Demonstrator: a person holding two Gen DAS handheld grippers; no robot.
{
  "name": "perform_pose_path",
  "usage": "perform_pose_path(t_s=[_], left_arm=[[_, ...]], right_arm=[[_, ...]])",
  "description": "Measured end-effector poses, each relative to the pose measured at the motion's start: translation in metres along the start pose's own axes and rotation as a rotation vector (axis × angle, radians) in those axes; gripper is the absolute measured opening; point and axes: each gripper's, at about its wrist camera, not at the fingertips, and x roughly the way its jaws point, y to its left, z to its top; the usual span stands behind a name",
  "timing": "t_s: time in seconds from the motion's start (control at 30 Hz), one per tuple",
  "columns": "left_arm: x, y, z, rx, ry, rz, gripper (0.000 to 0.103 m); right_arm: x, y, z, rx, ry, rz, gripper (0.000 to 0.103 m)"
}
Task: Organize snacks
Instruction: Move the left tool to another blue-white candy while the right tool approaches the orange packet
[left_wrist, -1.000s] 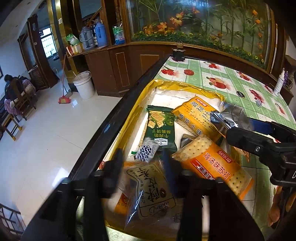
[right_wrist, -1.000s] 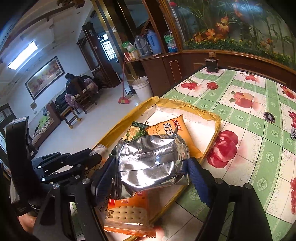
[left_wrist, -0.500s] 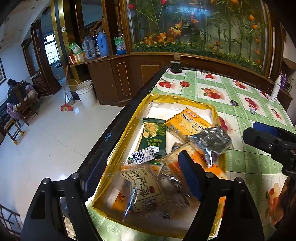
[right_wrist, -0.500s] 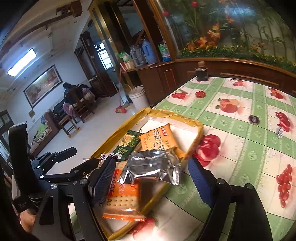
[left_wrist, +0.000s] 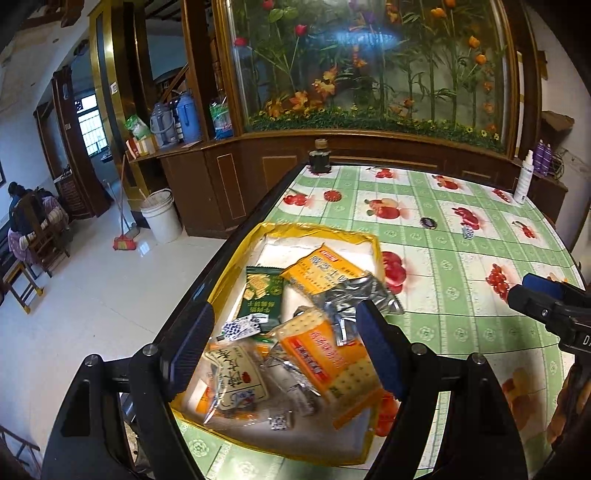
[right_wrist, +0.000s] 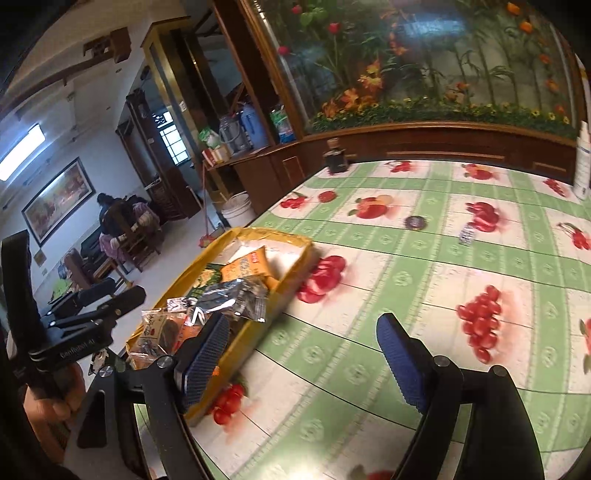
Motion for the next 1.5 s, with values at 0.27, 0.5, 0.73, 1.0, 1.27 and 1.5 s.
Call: perform_pose_path(t_s=[0.27,0.5,0.73,1.0,1.27,1.5], left_arm=[[-0.004,-0.029,0.004,0.030,-0.005,-0.039,0.079],[-0.001,-0.066,0.006,0.075,0.008,-0.088,0.079],[0.006,-0.110,0.014,0.131,0.028,-0.160,0.079],[0.030,-0.165,0.032,0.181,0.065,-0.236,0.079],[0.079,-0.213,0.057,0.178,0.109,-0.252,0.079],[0.130,-0.265,0.076,0.240,0.135,-0.252,0.079]], right_arm=[[-0.039,-0.046,-0.018,0.062,-0.022,-0.079,0.084],[-0.074,-0.084,-0.032,0.099,-0.040,-0.163,0.085],[-0.105,-0.126,-0.045,0.108,-0.039,-0.274,0.086],[-0.128,-0.191,-0.052,0.142,-0.015,-0.407,0.089],[-0.111,-0.241,-0.050,0.201,0.068,-0.522,0.089],[-0.097,-0.243,-0.051,0.214,0.094,-0.597,0.090]])
